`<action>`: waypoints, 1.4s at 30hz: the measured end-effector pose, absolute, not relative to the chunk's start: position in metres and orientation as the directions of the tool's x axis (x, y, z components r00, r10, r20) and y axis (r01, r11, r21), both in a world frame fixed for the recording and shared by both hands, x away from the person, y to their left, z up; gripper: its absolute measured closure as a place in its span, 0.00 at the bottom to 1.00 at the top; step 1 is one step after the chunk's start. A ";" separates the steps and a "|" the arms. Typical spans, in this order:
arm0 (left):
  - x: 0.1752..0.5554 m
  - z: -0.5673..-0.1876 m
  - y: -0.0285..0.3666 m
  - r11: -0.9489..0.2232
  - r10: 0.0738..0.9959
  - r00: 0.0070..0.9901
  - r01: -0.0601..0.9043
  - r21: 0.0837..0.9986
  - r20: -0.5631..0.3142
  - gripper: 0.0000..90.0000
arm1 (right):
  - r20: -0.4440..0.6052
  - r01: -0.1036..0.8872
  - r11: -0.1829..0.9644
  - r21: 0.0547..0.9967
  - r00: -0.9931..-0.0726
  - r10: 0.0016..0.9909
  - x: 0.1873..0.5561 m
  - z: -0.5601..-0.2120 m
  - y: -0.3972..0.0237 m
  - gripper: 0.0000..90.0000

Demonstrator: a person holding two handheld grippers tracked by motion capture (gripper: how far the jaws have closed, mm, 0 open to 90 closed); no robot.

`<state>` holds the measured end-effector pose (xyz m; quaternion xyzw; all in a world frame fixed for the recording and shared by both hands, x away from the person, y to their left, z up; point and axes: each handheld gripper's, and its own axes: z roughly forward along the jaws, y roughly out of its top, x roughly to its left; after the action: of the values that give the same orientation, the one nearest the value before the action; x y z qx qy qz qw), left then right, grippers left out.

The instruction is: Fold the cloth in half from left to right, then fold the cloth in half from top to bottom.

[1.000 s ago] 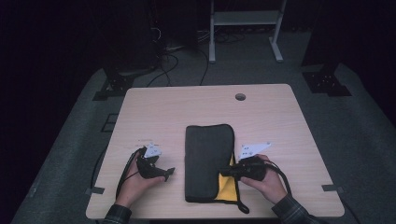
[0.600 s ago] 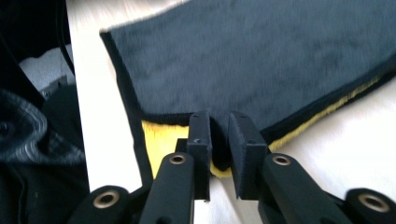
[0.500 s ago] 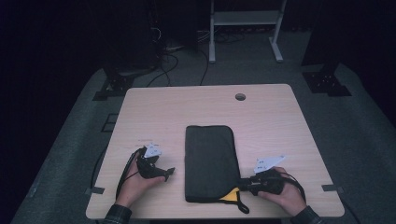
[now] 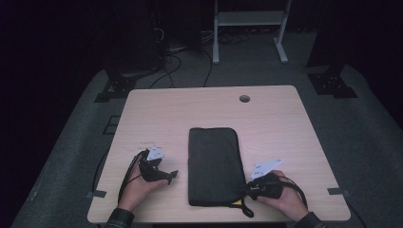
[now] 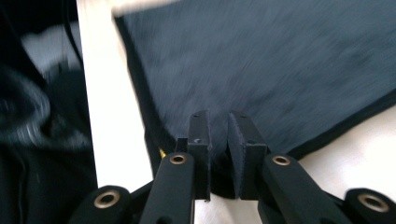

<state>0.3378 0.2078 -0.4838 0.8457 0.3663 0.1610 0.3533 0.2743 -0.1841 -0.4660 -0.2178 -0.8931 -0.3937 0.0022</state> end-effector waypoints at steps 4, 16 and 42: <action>0.338 -0.484 0.208 -0.482 0.733 0.680 0.506 0.715 0.014 0.00 | 0.164 0.377 0.615 0.693 -0.912 0.375 0.266 -0.471 -0.187 0.88; 0.339 -0.480 0.208 -0.467 0.736 0.677 0.507 0.724 -0.001 0.12 | 0.132 0.405 0.479 0.778 -0.852 0.507 0.290 -0.460 -0.204 0.57; 0.413 -0.453 0.173 -0.393 0.722 0.690 0.479 0.785 -0.060 0.38 | 0.094 0.461 0.398 0.793 -0.738 0.668 0.404 -0.449 -0.192 0.54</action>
<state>0.4126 0.1729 -0.4526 0.8214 0.3654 0.1472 0.4125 0.4037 -0.1925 -0.4492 -0.3411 -0.8274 -0.4296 -0.1202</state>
